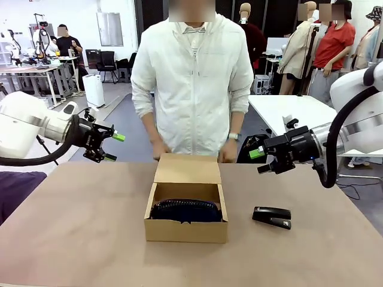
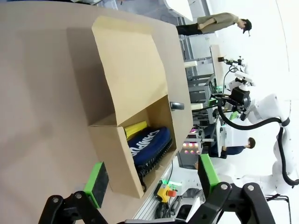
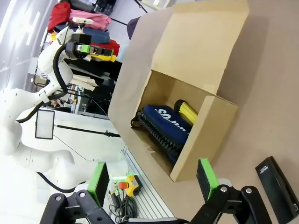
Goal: Pack the items into the box.
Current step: Close the Mailer Box.
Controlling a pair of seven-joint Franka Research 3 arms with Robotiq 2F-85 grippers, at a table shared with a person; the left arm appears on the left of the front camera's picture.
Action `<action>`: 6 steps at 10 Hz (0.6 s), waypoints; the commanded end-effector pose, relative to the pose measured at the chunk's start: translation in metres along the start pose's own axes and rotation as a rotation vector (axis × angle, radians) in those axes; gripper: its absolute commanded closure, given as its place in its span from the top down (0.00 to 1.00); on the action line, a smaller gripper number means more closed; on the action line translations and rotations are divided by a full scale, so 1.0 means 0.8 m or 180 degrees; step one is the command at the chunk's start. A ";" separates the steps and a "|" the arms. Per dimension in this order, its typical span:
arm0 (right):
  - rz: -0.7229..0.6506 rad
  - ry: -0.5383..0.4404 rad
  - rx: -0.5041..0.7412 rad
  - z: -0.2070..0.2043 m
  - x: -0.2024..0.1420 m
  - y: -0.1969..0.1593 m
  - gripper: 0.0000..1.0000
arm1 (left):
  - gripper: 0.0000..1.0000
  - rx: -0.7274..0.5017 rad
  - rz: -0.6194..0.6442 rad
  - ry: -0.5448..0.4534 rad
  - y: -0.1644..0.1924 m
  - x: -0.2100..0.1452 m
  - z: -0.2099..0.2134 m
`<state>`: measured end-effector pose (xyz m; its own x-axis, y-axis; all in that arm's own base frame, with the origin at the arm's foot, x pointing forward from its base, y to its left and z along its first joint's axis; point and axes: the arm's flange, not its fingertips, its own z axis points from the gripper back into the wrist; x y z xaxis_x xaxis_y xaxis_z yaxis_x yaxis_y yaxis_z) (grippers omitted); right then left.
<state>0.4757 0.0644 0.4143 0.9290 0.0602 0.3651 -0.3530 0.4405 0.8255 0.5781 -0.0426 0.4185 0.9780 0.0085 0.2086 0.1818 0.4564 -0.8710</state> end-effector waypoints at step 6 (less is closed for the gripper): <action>-0.0162 0.0066 0.0240 -0.057 0.090 -0.059 1.00 | 1.00 -0.0230 0.0893 0.0435 0.078 0.116 -0.099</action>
<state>0.5430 0.0856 0.3780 0.9446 0.0907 0.3154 -0.3244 0.4029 0.8558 0.6549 -0.0860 0.3428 0.9989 0.0204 -0.0424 -0.0471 0.4299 -0.9017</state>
